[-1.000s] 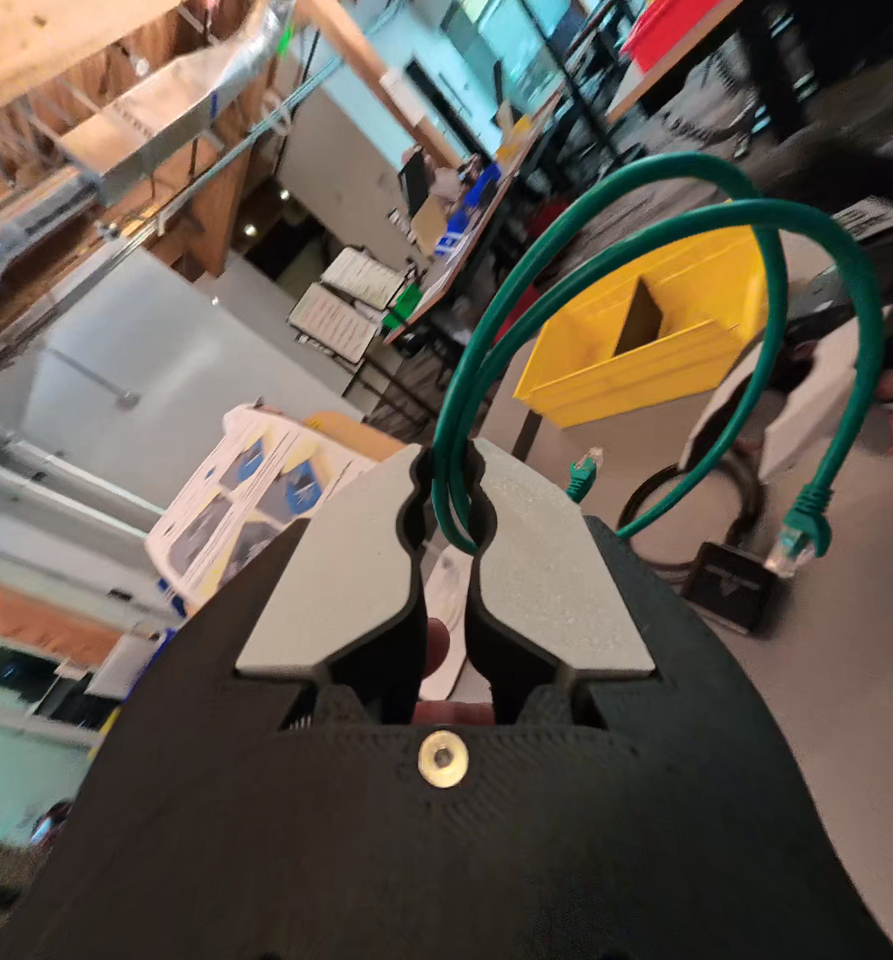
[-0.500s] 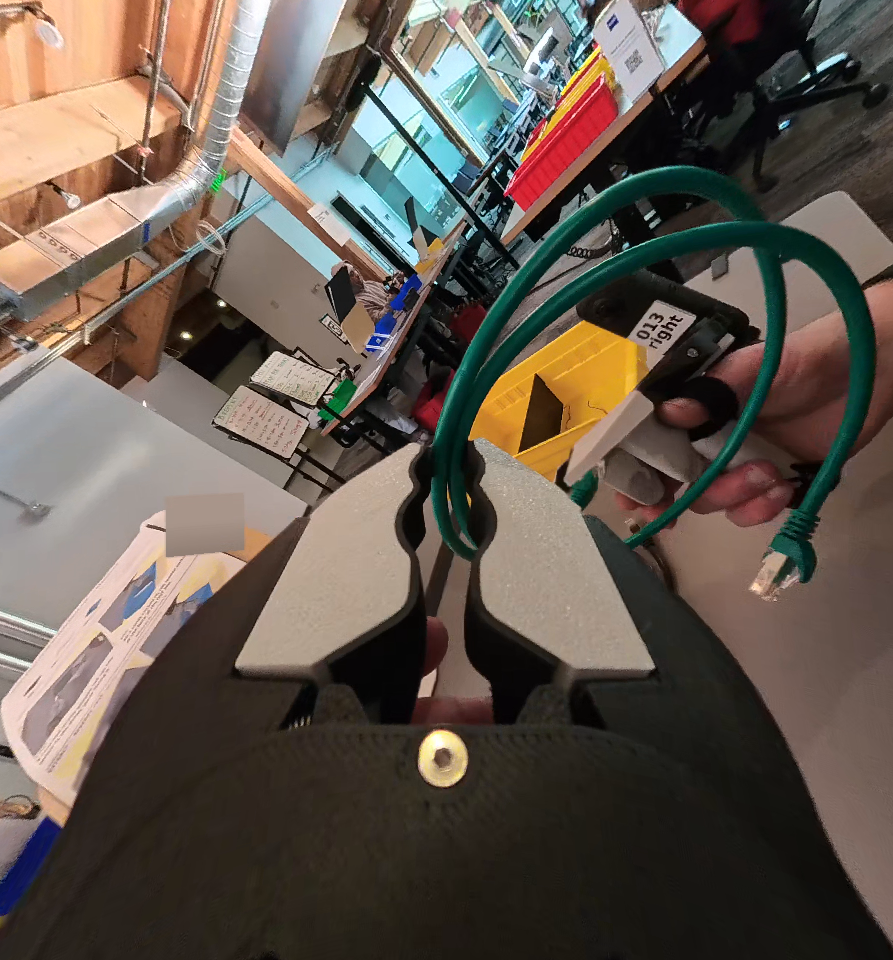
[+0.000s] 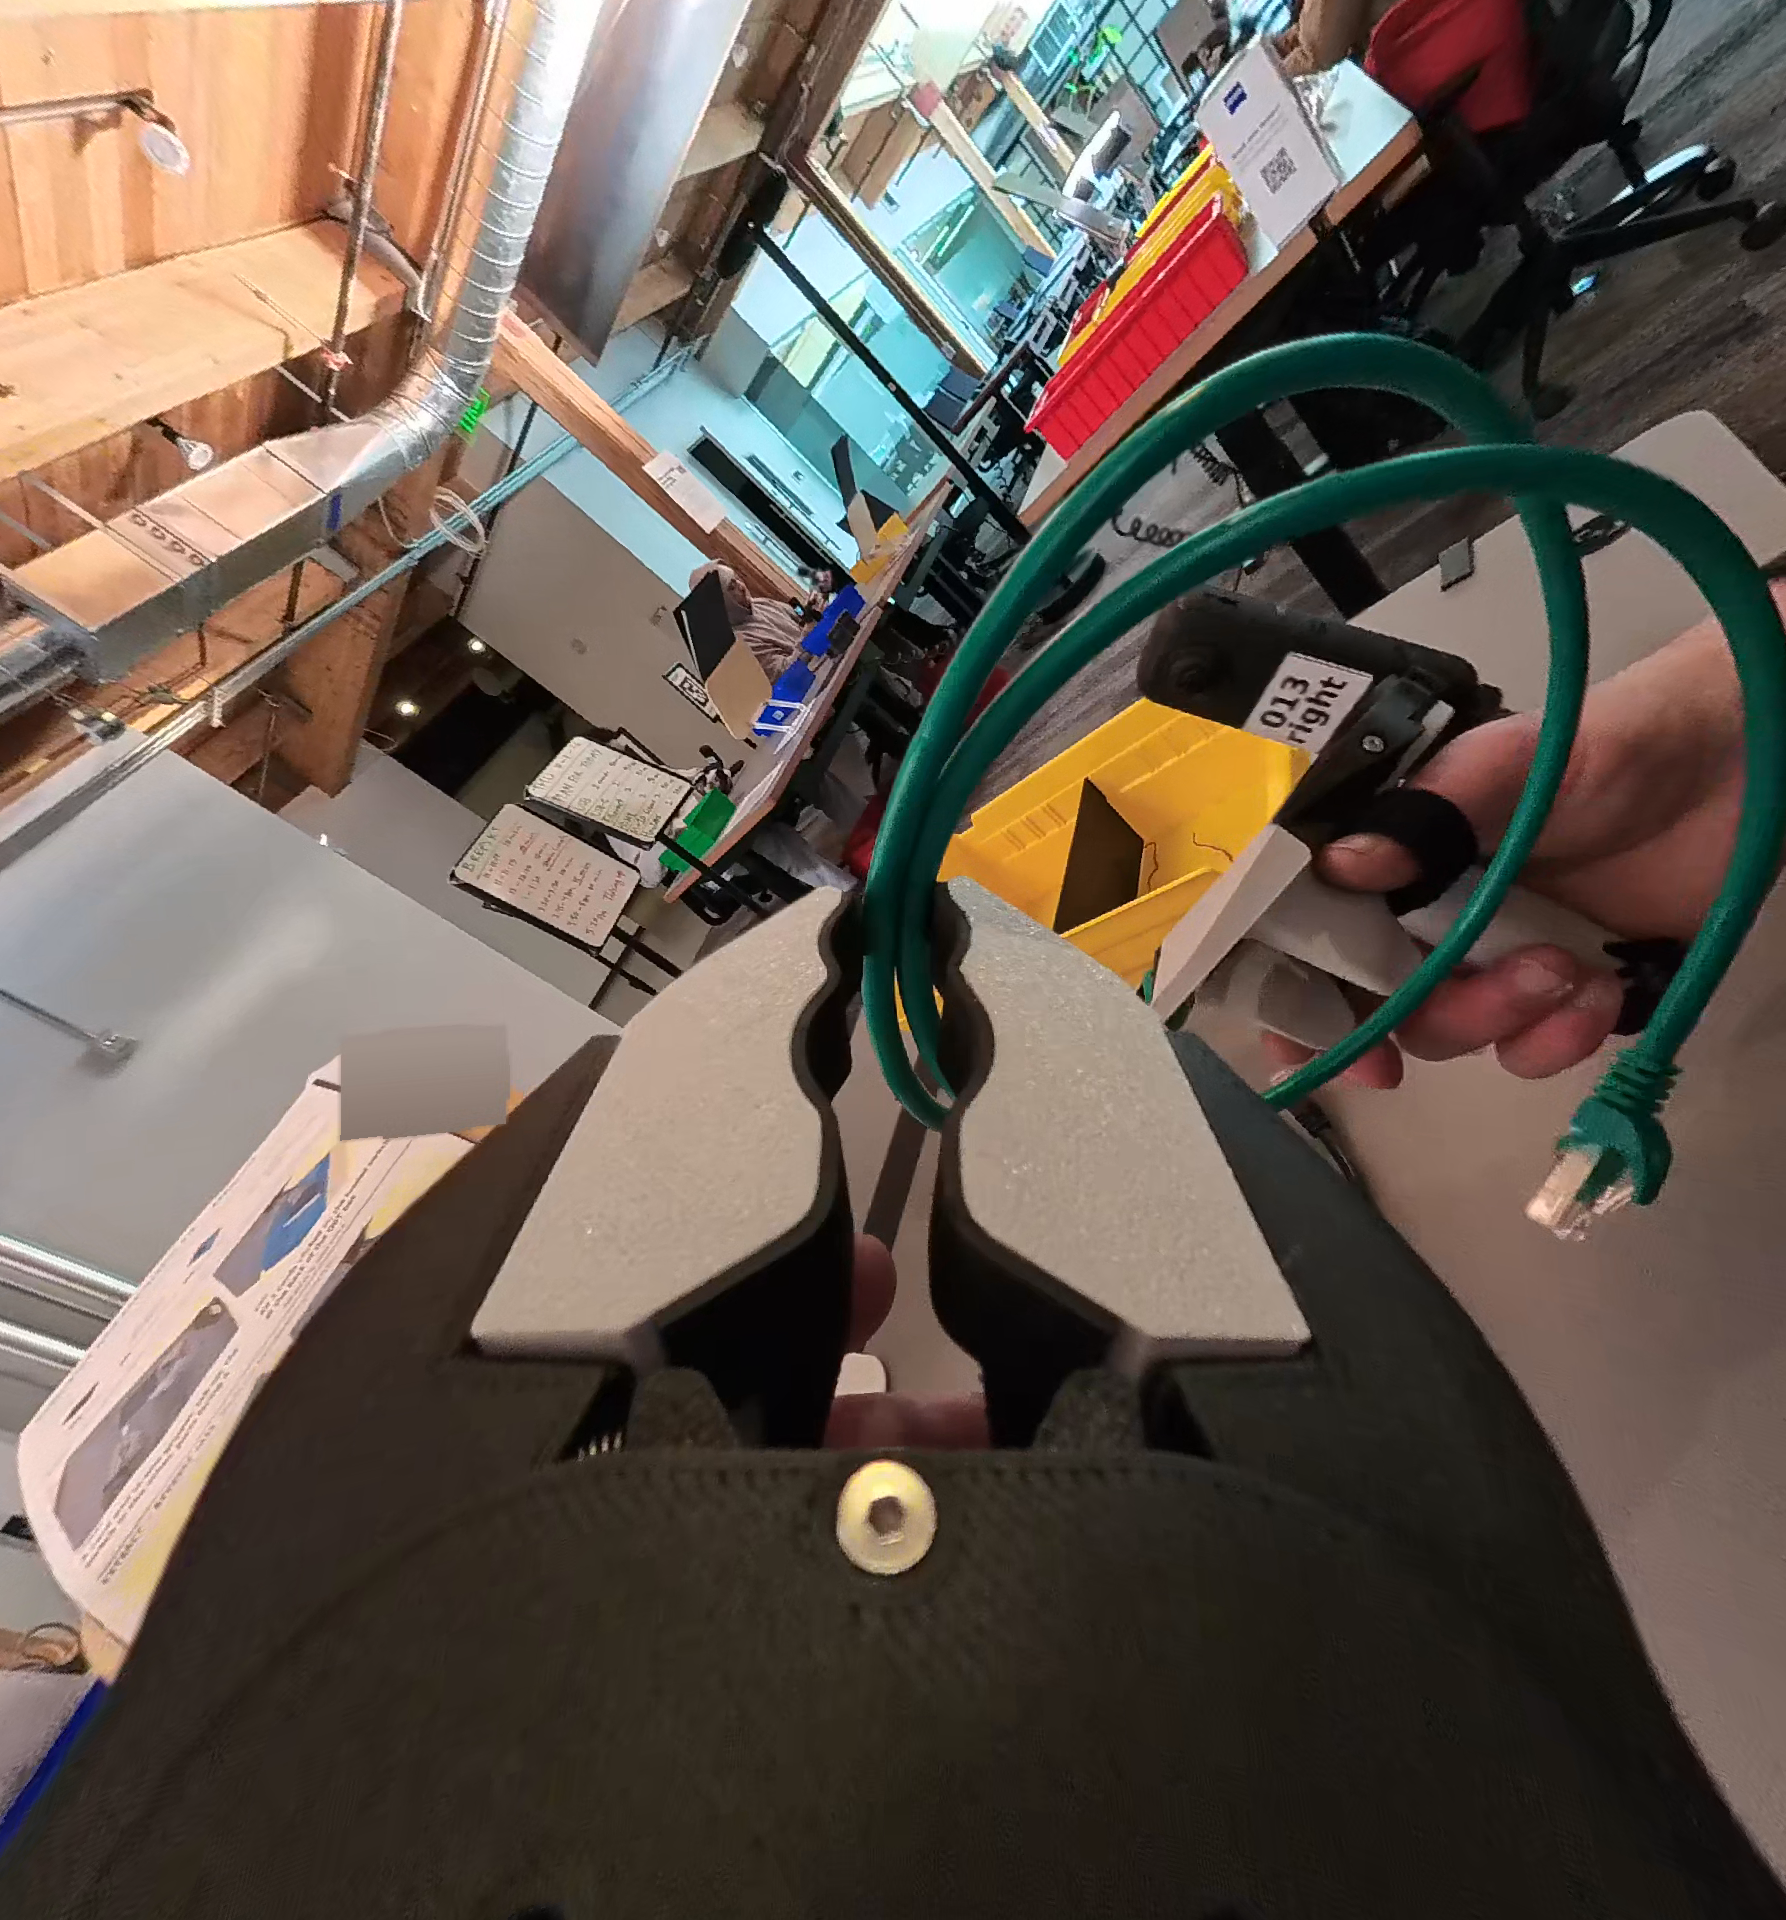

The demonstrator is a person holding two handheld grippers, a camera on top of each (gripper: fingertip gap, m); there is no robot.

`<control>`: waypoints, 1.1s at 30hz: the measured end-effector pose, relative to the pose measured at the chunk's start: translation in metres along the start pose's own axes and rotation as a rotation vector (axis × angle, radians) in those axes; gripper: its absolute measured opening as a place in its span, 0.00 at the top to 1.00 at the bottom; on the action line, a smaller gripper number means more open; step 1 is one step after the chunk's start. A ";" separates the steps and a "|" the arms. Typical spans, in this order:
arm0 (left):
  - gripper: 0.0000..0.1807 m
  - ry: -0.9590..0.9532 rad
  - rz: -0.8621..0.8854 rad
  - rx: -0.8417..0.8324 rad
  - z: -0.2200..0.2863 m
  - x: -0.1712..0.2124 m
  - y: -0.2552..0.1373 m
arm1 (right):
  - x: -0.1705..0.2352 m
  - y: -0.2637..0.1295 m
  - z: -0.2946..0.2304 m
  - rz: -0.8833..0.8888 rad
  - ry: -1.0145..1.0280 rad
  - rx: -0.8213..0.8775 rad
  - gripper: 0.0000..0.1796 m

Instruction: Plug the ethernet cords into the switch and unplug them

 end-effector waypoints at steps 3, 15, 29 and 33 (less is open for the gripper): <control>0.94 -0.006 0.001 -0.004 0.002 0.002 0.001 | -0.002 -0.002 -0.002 0.006 -0.037 0.005 0.93; 0.88 -0.084 -0.193 0.058 0.021 0.061 0.006 | -0.030 -0.020 0.000 -0.015 -0.357 0.229 0.94; 0.74 -0.037 -0.401 -0.027 0.011 0.065 0.005 | -0.026 -0.010 -0.017 -0.175 -0.786 0.454 0.94; 0.74 0.089 -0.407 0.042 0.038 0.048 0.033 | -0.017 -0.002 -0.022 -0.198 -0.787 0.452 0.94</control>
Point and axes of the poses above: each gripper's, where its closed fingertips meet, y out along the fingers, x out of its underside, z = x × y across the jaws, the point moved 8 cm from there along -y, back along the fingers, and after that the axes turned 4 degrees about z, right-handed, at the moved point
